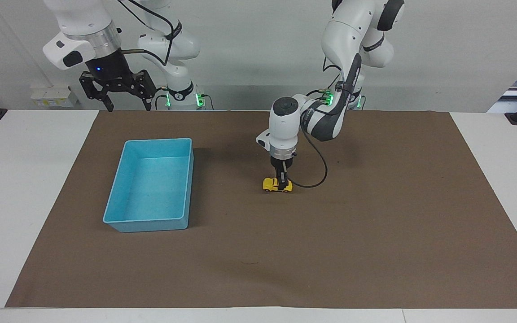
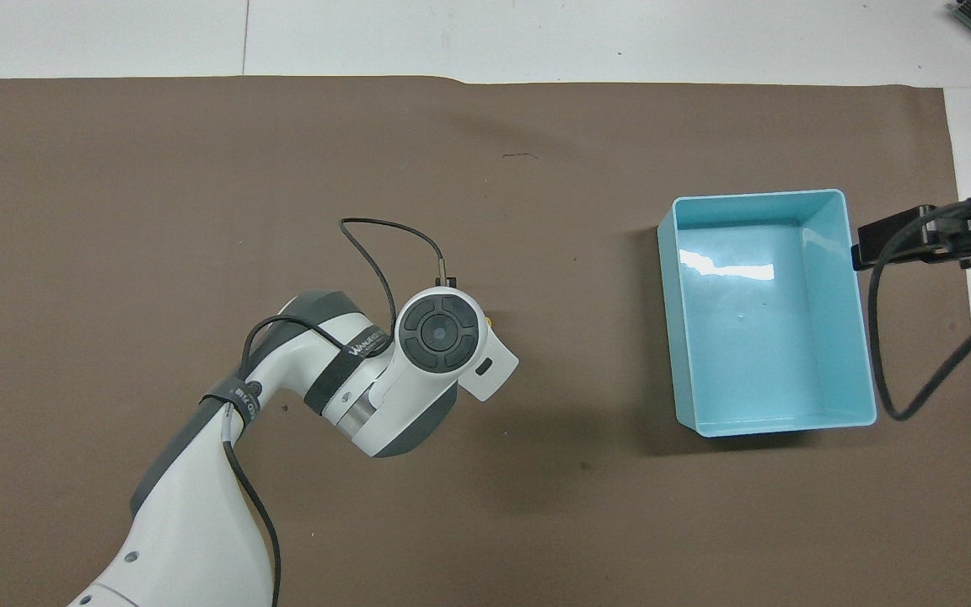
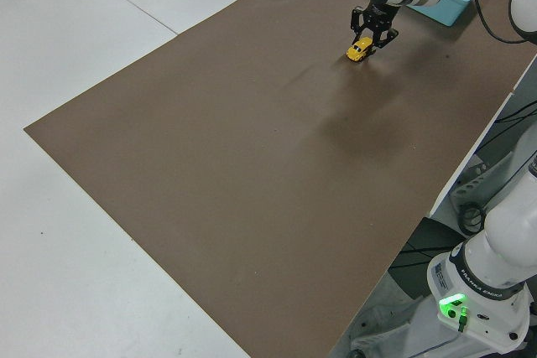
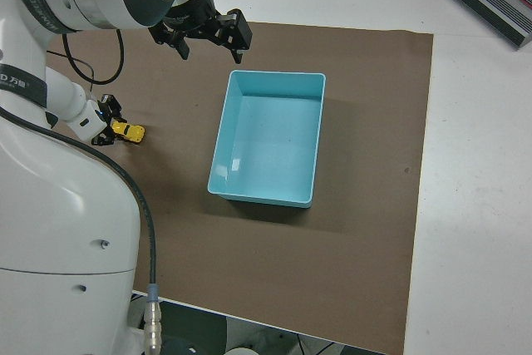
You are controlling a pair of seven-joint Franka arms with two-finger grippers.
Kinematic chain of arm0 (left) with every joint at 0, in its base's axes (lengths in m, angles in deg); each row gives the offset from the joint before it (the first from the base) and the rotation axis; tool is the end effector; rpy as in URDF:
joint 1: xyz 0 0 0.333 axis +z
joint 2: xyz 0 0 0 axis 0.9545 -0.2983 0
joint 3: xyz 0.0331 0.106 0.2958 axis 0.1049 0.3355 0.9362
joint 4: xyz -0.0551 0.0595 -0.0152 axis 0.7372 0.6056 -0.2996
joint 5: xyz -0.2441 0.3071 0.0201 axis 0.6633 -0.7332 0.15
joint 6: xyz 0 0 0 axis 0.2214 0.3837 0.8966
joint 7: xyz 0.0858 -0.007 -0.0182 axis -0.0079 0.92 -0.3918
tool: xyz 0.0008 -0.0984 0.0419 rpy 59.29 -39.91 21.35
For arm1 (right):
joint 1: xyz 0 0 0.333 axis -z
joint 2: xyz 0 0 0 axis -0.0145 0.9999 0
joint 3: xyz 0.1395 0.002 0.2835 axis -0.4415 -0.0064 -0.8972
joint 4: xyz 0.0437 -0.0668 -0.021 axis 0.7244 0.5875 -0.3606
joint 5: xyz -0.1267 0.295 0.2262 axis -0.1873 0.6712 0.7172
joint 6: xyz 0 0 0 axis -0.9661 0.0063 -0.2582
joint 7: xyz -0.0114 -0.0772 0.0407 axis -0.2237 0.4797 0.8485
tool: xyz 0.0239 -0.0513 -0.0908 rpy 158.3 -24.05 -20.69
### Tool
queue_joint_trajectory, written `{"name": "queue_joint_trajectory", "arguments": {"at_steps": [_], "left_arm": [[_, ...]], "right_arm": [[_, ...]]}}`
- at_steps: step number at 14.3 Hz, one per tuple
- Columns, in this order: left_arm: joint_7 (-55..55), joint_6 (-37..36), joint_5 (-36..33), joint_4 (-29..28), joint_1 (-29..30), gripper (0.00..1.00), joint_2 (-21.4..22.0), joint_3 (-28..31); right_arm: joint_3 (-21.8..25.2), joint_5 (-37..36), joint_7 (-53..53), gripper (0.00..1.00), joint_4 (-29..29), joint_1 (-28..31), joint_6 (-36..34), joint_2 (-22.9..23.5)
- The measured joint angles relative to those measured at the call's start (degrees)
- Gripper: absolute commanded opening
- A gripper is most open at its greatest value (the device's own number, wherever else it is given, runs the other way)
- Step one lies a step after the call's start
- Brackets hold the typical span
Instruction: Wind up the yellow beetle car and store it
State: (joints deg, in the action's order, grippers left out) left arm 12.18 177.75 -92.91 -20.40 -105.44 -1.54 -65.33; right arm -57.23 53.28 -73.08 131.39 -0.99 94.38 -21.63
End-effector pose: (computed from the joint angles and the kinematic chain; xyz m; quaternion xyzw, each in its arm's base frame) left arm 0.4956 -0.4019 0.3108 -0.6995 0.7119 -0.0429 0.0451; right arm 0.5596 0.0414 0.6809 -1.0000 -0.0009 -0.0041 0.0052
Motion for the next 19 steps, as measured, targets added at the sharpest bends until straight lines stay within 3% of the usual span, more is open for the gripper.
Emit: {"name": "queue_joint_trajectory", "arguments": {"at_steps": [19], "left_arm": [[-10.44, -0.52, -0.03, -7.80, 9.03, 0.00, 5.63, 1.02]], "right_arm": [[0.00, 0.00, 0.00, 1.00, 0.00, 0.00, 0.00, 0.00]]}}
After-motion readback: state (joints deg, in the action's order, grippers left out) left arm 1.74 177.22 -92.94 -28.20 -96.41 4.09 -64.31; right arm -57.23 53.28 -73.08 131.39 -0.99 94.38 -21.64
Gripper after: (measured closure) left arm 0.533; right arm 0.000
